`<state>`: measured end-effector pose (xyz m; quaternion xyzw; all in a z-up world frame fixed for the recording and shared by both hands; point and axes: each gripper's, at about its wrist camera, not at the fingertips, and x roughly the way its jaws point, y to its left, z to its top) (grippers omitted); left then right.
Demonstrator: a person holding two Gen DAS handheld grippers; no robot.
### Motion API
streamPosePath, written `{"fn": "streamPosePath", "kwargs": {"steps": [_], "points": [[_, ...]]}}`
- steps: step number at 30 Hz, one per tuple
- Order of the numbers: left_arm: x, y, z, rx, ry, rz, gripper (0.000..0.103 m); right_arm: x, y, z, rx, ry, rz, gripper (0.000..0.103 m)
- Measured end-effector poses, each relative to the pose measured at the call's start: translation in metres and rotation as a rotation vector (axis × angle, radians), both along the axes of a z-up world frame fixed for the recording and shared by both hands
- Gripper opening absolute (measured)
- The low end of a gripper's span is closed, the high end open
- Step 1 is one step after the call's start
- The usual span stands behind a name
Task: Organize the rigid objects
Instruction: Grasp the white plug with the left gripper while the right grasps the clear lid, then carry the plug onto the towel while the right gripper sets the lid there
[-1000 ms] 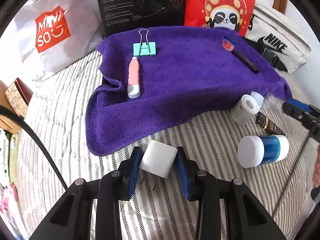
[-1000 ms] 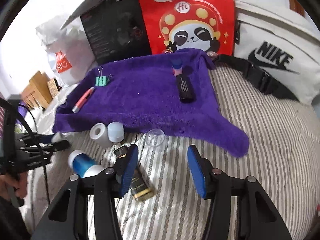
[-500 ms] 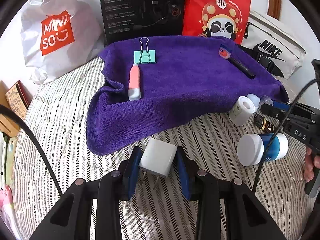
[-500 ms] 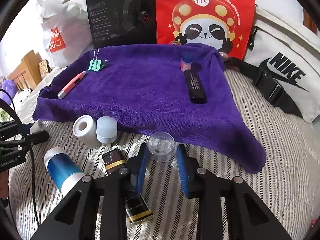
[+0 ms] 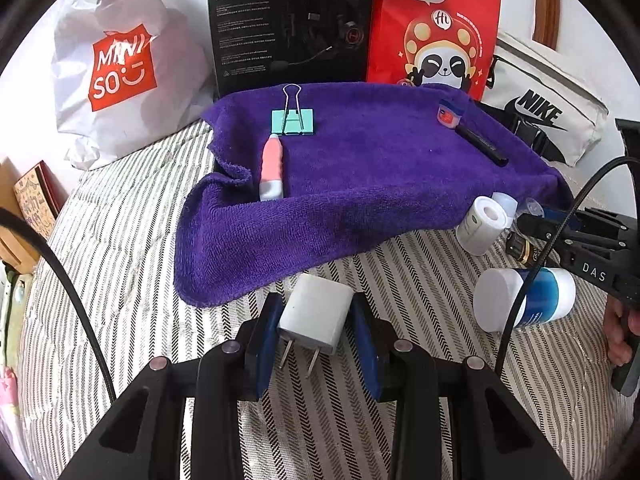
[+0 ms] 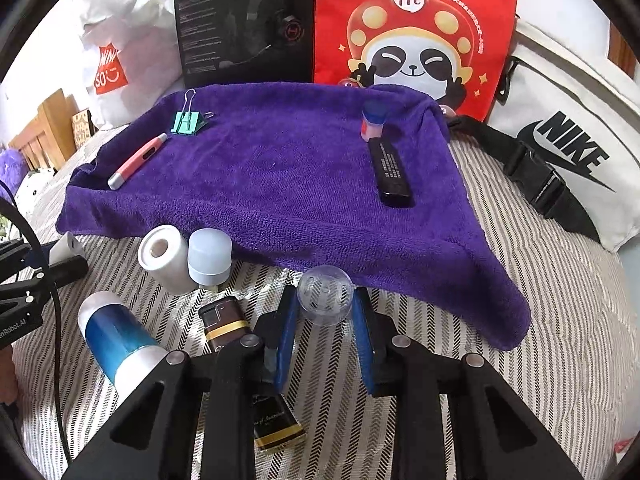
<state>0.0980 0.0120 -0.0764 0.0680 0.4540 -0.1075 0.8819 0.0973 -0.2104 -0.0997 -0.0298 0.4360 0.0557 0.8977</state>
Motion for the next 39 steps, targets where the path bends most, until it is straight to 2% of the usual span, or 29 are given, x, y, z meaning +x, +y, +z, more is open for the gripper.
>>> {"fn": "streamPosePath", "kwargs": {"steps": [12,16,24,30,39], "points": [[0.000,0.002,0.000,-0.016,0.004,0.003,0.034,-0.001,0.001,0.002,-0.006,-0.008,-0.003,0.027],[0.000,0.002,0.000,-0.017,0.004,0.003,0.034,-0.001,0.006,0.002,-0.036,-0.009,-0.003,0.026],[-0.001,0.002,0.002,-0.010,0.006,-0.009,0.033,-0.003,-0.002,0.004,0.020,-0.004,-0.015,0.027],[-0.002,0.010,0.007,-0.022,0.056,0.007,0.033,-0.017,-0.017,0.016,0.048,-0.011,-0.022,0.026],[-0.005,0.025,0.025,-0.176,0.086,0.015,0.033,-0.031,-0.027,0.040,0.068,-0.054,-0.011,0.027]]}}
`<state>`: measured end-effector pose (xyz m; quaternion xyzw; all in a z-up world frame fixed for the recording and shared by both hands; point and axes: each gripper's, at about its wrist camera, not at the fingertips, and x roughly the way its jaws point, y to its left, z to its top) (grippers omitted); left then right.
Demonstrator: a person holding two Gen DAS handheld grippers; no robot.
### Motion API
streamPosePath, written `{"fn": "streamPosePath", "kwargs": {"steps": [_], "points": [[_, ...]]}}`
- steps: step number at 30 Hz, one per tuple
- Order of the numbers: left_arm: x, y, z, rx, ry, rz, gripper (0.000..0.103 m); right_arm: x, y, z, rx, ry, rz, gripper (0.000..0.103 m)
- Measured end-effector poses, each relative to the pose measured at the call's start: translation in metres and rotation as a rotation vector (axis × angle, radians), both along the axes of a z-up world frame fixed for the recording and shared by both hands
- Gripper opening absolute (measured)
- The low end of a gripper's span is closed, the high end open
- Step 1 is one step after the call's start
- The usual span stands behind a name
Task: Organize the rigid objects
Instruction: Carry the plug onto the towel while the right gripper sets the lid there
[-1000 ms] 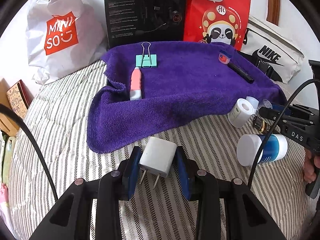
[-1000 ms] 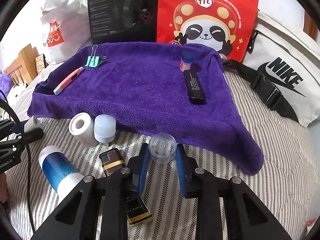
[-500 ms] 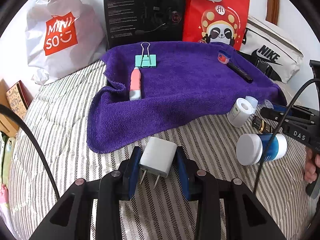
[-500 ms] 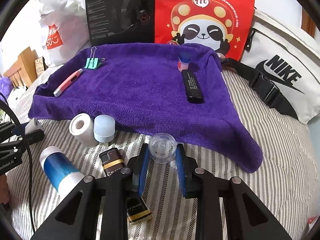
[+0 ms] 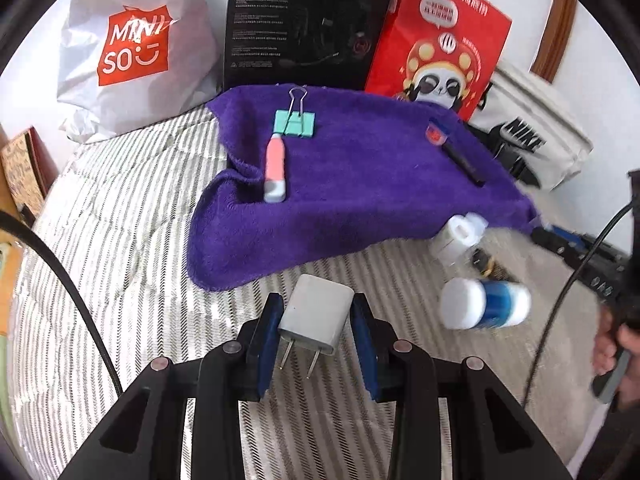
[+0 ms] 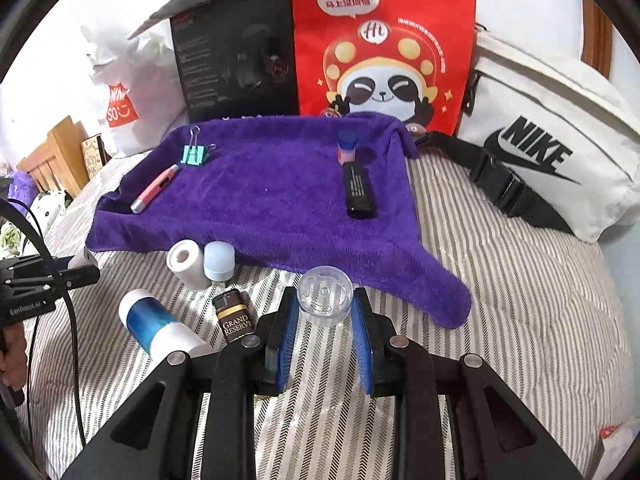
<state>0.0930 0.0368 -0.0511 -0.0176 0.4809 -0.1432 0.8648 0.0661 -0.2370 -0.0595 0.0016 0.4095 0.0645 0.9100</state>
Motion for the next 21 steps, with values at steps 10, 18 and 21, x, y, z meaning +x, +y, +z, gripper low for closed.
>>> {"fn": "streamPosePath", "kwargs": {"steps": [10,18,21], "points": [[0.008,-0.003,0.019,-0.009,-0.013,-0.013,0.033,0.012,0.003,0.013,-0.023,-0.023,0.031,0.027],[0.025,-0.006,0.028,-0.016,-0.018,-0.032,0.033,0.039,0.000,0.011,-0.031,0.010,0.017,0.027],[0.034,-0.006,0.029,-0.010,-0.023,-0.031,0.033,0.054,-0.001,0.011,-0.028,0.021,0.024,0.026]]}}
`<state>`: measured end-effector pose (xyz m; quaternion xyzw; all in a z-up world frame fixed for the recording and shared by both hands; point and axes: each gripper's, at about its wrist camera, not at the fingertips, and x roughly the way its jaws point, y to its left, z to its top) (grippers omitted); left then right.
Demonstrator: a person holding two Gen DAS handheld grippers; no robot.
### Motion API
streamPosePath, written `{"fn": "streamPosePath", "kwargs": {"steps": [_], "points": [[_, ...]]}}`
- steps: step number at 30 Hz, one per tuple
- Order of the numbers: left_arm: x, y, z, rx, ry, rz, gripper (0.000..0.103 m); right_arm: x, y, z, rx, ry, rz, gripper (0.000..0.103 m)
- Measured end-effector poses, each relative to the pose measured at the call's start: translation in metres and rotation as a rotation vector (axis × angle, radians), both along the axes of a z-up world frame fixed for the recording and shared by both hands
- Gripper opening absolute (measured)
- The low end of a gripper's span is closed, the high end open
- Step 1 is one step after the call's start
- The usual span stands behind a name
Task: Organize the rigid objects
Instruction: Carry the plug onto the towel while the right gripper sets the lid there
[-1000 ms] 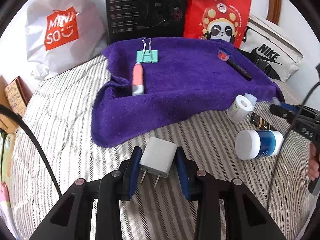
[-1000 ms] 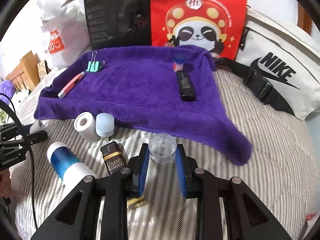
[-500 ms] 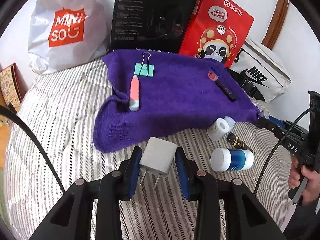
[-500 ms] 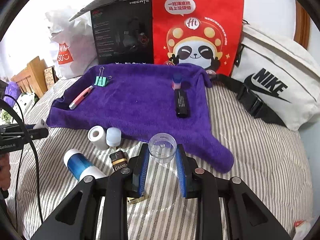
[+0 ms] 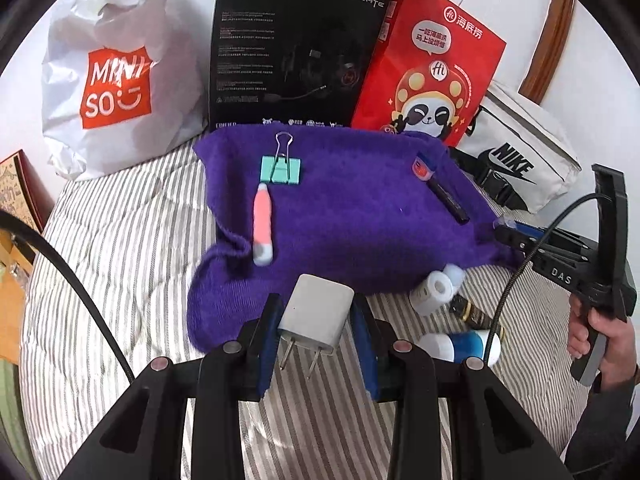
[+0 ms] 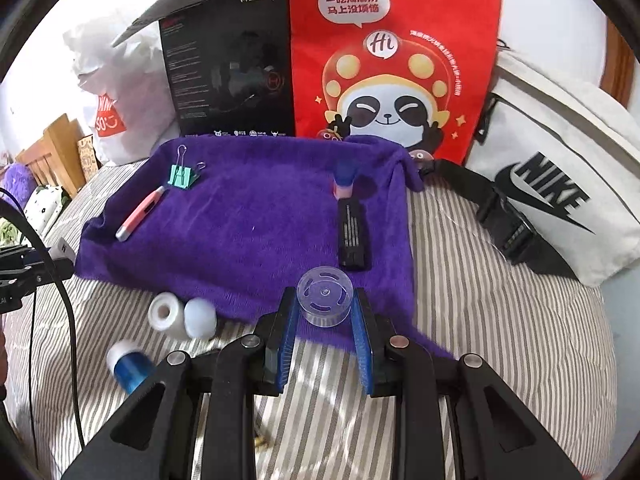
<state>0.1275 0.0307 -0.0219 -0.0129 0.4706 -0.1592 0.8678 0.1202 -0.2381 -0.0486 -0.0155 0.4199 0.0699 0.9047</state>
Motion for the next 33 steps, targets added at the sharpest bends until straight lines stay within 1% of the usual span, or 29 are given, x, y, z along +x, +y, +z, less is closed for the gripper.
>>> {"fn": "streamPosePath", "kwargs": {"steps": [3,6,10,16,18,21,28,31,33], "points": [[0.012,0.001,0.001,0.001,-0.003,0.004,0.033,0.016,-0.001,-0.002,-0.008,0.019,-0.006,0.026],[0.024,0.001,0.001,0.003,-0.005,0.008,0.033,0.032,-0.004,-0.008,0.009,0.069,-0.022,0.027],[0.034,0.002,-0.002,-0.005,-0.003,0.011,0.033,0.048,-0.003,-0.021,-0.005,0.139,-0.027,0.027],[0.041,0.001,-0.009,-0.021,0.013,0.000,0.033,0.057,0.001,-0.034,0.001,0.198,-0.017,0.026],[0.042,0.001,-0.009,-0.022,0.014,-0.005,0.033,0.058,0.000,-0.034,0.009,0.204,-0.020,0.027],[0.043,0.002,-0.009,-0.020,0.014,-0.010,0.033,0.063,0.000,-0.036,0.032,0.237,-0.013,0.027],[0.047,0.005,-0.011,-0.014,0.024,-0.006,0.033,0.071,0.002,-0.036,0.013,0.281,0.024,0.027],[0.049,0.007,-0.012,-0.024,0.033,0.000,0.033,0.072,0.002,-0.036,0.011,0.283,0.036,0.029],[0.049,0.010,-0.012,-0.021,0.033,0.006,0.033,0.073,0.002,-0.035,0.017,0.288,0.038,0.036]]}}
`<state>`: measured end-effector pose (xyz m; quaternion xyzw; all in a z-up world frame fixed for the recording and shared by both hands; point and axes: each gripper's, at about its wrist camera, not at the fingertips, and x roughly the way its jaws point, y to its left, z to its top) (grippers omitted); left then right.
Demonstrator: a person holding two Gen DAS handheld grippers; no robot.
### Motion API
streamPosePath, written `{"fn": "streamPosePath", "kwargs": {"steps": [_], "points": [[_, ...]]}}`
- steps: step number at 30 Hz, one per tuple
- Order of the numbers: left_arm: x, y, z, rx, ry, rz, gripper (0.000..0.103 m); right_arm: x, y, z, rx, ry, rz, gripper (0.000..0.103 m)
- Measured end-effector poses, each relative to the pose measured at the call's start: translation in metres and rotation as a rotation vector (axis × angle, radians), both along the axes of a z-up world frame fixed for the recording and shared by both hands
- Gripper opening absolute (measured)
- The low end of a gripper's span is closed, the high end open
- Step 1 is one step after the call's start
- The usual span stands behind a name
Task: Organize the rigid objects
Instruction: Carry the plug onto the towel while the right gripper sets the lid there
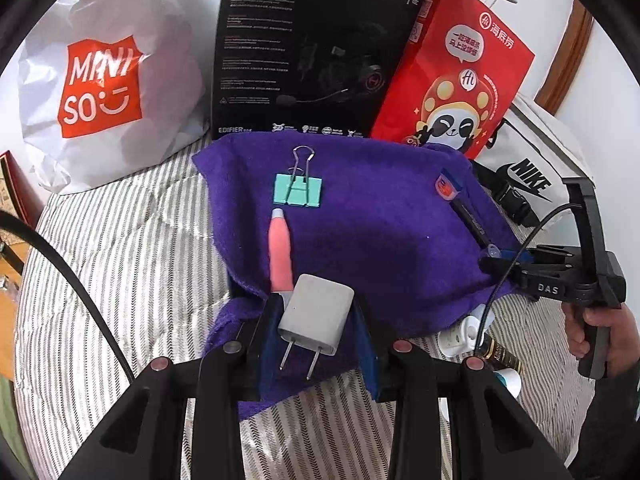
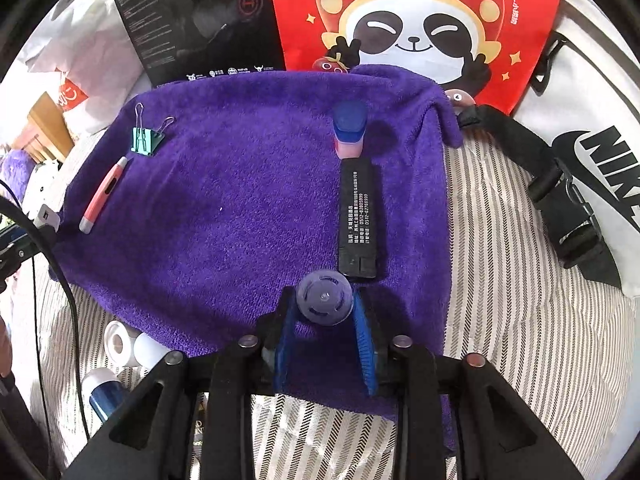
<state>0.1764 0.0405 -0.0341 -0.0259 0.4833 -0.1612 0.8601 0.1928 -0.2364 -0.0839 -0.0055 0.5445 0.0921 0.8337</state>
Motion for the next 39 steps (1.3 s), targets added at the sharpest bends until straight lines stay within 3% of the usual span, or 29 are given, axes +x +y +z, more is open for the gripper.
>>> {"fn": "streamPosePath", "kwargs": {"steps": [5,14,21,25,30,39], "points": [[0.003,0.003,0.000,-0.001,0.009,0.008,0.033,-0.006,0.003,0.007,-0.037,-0.026,0.000,0.046],[0.028,-0.009,-0.004,0.012,0.034,0.009,0.033,-0.022,0.004,0.034,-0.031,-0.151,0.047,0.047],[0.055,-0.034,-0.005,0.087,0.029,-0.019,0.033,-0.011,0.007,0.053,0.022,-0.289,0.055,0.052],[0.069,-0.046,-0.009,0.114,0.027,-0.040,0.033,-0.016,-0.006,0.056,0.106,-0.364,0.004,0.052],[0.089,-0.054,-0.019,0.139,0.032,-0.056,0.033,-0.026,-0.024,0.053,0.192,-0.364,-0.050,0.052],[0.100,-0.058,-0.040,0.162,0.057,-0.052,0.033,-0.034,-0.016,0.057,0.168,-0.392,-0.015,0.052]]}}
